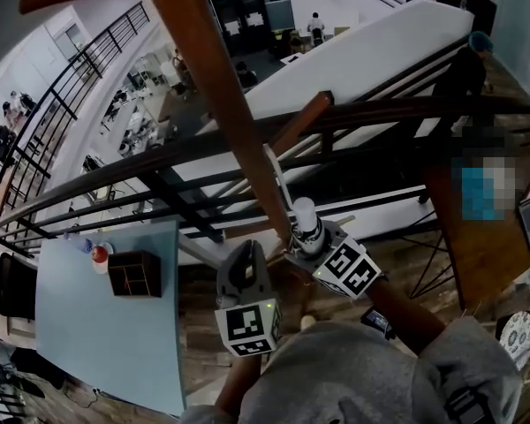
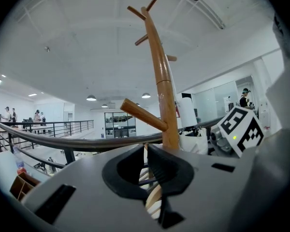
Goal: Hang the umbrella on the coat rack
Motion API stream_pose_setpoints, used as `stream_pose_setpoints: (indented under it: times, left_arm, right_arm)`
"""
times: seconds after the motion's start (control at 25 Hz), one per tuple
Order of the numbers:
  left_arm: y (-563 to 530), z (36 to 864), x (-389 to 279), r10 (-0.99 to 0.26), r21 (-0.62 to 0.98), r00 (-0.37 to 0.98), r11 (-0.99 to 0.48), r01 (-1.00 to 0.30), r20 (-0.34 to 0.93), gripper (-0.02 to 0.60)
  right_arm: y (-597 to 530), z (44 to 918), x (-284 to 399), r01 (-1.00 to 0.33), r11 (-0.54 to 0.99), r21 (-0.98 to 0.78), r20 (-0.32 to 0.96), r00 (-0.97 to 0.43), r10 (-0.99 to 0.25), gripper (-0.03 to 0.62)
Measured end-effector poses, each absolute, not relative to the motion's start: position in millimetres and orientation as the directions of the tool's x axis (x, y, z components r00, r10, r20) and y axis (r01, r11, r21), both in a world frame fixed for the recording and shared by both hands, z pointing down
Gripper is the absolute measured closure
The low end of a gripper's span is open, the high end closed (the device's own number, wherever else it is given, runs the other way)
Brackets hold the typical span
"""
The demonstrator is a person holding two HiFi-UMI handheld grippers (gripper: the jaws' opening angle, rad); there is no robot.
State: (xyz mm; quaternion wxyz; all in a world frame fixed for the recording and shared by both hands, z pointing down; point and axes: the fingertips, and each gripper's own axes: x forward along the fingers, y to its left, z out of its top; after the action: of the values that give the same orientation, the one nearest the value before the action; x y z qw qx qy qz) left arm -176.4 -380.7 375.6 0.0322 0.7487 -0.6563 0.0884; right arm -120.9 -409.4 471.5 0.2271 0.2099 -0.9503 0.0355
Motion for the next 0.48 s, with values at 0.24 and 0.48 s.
stream_pose_setpoints:
  times: [0.24, 0.48]
  left_arm:
    - [-378.4, 377.4, -176.3, -0.976, -0.063, 0.118, -0.132, -0.989, 0.183, 0.549]
    - [-376.7, 375.4, -169.4, -0.977, -0.066, 0.119, -0.132, -0.989, 0.175, 0.548]
  right_arm:
    - [-409.8, 470.3, -125.2, -0.403, 0.915, 0.02, 0.43, -0.823, -0.372, 0.322]
    - [-404.8, 467.8, -125.5, -0.376, 0.927, -0.003, 0.397, -0.851, -0.344, 0.322]
